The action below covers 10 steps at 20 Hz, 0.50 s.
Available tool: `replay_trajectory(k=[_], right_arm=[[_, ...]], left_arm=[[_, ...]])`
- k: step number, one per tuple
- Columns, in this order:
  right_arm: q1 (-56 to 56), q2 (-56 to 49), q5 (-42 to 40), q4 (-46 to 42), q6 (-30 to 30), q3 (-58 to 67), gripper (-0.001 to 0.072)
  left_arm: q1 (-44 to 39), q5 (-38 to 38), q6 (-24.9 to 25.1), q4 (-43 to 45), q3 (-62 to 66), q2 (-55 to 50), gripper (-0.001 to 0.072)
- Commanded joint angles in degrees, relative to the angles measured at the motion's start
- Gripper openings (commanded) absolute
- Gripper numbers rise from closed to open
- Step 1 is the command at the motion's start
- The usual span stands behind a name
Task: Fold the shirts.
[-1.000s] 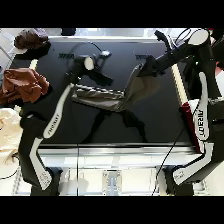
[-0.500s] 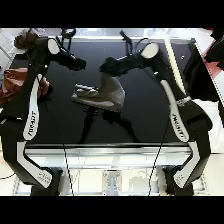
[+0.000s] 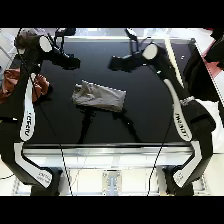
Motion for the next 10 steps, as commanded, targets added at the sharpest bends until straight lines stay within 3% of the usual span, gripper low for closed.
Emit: replay_trajectory(k=[1,4,5,7,9,10], right_arm=[[-8.0,0.37,13.42,-9.42,4.02,-3.87,0.061],[-11.72,-1.22,12.55,-0.66,6.49,-11.1,0.0596],[-12.33,-2.47,12.52,5.29,5.29,-13.2,0.0532],[-12.44,-5.57,12.41,15.21,2.08,-16.65,0.0529],[-11.72,-9.07,12.13,20.79,0.74,-17.42,0.0685],[-11.3,-10.6,11.85,22.51,0.76,-17.4,0.0685]], left_arm=[[0.13,-0.2,0.0,0.04,0.0,0.04,0.0009],[0.13,-0.2,0.0,0.04,0.0,0.04,0.0009],[0.13,-0.17,0.0,0.04,0.0,0.02,0.0008],[0.13,-0.17,0.0,0.04,0.0,0.02,0.0009],[0.13,-0.17,0.02,0.04,0.0,0.02,0.0009],[0.13,-0.17,0.02,0.04,0.0,0.02,0.0009]])
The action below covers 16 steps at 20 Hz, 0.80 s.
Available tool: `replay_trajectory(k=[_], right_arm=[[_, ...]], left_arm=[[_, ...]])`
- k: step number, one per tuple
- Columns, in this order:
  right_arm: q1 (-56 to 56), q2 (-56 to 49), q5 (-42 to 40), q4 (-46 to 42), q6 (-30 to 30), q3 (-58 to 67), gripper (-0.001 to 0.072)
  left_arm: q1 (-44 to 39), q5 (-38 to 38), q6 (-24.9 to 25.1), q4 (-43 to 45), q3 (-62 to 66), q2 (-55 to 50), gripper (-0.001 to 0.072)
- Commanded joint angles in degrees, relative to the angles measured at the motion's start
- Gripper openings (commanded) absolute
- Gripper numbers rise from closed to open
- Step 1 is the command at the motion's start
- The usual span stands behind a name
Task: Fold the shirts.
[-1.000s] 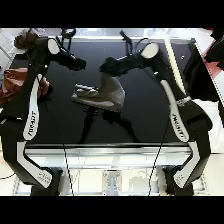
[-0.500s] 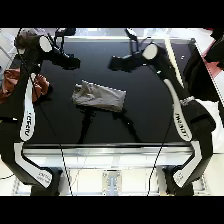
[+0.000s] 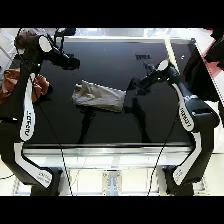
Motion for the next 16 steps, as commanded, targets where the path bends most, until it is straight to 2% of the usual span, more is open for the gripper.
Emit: replay_trajectory(k=[1,8,9,10,11,12,16], right_arm=[[0.52,-4.94,-0.24,10.75,-1.6,-2.16,0.0684],[8.04,-6.86,-14.1,11.63,-1.44,-2.12,0.0675],[8.87,-6.86,-14.53,11.34,-1.44,-2.12,0.0612],[9.6,-6.84,-14.4,11.17,-1.46,-2.12,0.0399],[9.94,-6.78,-14.25,11.19,-1.51,-2.12,0.008],[10.16,-6.54,-14.14,11.52,-1.73,-2.05,0.0023],[8.98,-3.21,-9.25,9.99,-4.42,4.17,0.0023]], left_arm=[[0.07,0.0,0.02,0.02,-0.02,0.0,0.0009],[0.07,-0.02,0.04,0.02,-0.02,0.0,0.0009],[0.07,-0.02,0.04,0.02,-0.02,0.0,0.0008],[0.07,-0.04,0.04,0.02,-0.02,0.0,0.0008],[0.07,-0.04,0.04,0.02,-0.02,0.0,0.0008],[0.07,-0.04,0.07,0.04,-0.02,0.0,0.0008],[0.2,-0.04,0.44,0.04,-0.02,0.0,0.0008]])
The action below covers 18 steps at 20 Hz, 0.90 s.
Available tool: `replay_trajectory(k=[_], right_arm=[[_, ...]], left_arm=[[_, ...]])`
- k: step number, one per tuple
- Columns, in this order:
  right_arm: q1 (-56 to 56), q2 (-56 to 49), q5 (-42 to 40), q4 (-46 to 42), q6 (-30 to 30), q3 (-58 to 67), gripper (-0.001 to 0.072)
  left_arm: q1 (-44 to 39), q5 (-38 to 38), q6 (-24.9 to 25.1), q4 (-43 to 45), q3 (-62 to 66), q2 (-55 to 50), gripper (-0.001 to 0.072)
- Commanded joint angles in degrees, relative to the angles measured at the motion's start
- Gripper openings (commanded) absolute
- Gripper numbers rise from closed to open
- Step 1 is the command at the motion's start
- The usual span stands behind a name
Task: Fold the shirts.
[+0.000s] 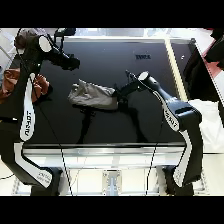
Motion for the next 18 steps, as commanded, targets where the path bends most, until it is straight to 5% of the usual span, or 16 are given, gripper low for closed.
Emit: replay_trajectory(k=[1,9,18], right_arm=[[-1.22,3.26,4.07,-3.28,-1.55,6.32,0.0023],[-22.38,23.23,17.2,-32.57,1.2,14.05,0.0024],[-53.46,29.03,30.82,-37.48,0.31,10.32,0.0023]], left_arm=[[0.13,0.02,0.24,0.02,-0.02,0.0,0.0008],[0.11,-0.35,0.22,0.0,-0.02,0.0,0.0009],[0.09,-0.55,-0.24,-0.02,-0.02,-0.2,0.0009]])
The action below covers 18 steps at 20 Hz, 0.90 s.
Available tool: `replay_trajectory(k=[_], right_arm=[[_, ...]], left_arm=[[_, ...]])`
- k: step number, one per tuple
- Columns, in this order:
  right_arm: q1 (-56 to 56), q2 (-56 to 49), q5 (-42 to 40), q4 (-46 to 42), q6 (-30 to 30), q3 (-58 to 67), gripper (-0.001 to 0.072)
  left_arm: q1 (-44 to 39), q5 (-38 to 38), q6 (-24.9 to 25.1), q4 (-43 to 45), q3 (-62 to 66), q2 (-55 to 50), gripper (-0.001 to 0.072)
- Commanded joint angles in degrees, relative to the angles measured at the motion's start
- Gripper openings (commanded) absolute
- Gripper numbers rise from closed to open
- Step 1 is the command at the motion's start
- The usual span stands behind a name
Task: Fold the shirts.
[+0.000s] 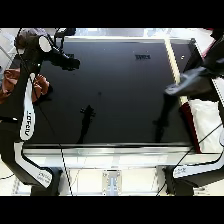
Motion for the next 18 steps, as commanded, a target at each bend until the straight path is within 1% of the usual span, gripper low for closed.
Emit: replay_trajectory(k=[1,5,6,8,9,12,14,15,17,18], right_arm=[[-10.91,2.8,4.96,-1.73,-1.66,-0.31,0.0023],[-20.63,6.23,8.52,-3.34,-2.89,-0.33,0.0023],[-22.62,6.62,10.08,-3.69,-4.37,-0.46,0.0023],[-25.83,7.17,12.7,-4.79,-5.51,-2.08,0.0023],[-26.97,7.74,12.61,-4.9,-5.51,-3.74,0.0023],[-28.44,9.35,11.32,-6.75,-5.64,-11.43,0.0024],[-28.41,9.55,12.72,-7.04,-5.64,-17.42,0.0036],[-28.37,9.79,13.03,-6.99,-5.53,-20.17,0.0083],[-28.39,11.21,12.94,-7.1,-5.51,-23.63,0.0267],[-28.39,12.0,12.92,-7.19,-5.44,-23.3,0.0283]], left_arm=[[-0.02,-0.48,-0.42,-0.04,0.0,-0.02,0.0009],[-0.24,-3.13,-0.42,-0.04,0.0,-0.02,0.0009],[-0.26,-3.41,-0.44,-0.04,0.0,-0.02,0.0009],[-0.28,-3.39,-2.19,-0.04,0.0,-0.02,0.0009],[-0.28,-3.39,-2.99,-0.04,0.0,-0.02,0.0009],[-0.61,-3.41,-3.21,-0.02,0.0,-0.02,0.0009],[-0.66,-3.41,-3.23,-0.04,0.0,-0.02,0.0009],[-0.7,-3.41,-3.23,-0.04,0.0,-0.02,0.0009],[-0.7,-3.39,-3.41,-0.02,0.0,-0.02,0.0009],[-0.7,-3.41,-3.43,-0.02,0.0,-0.02,0.0009]])
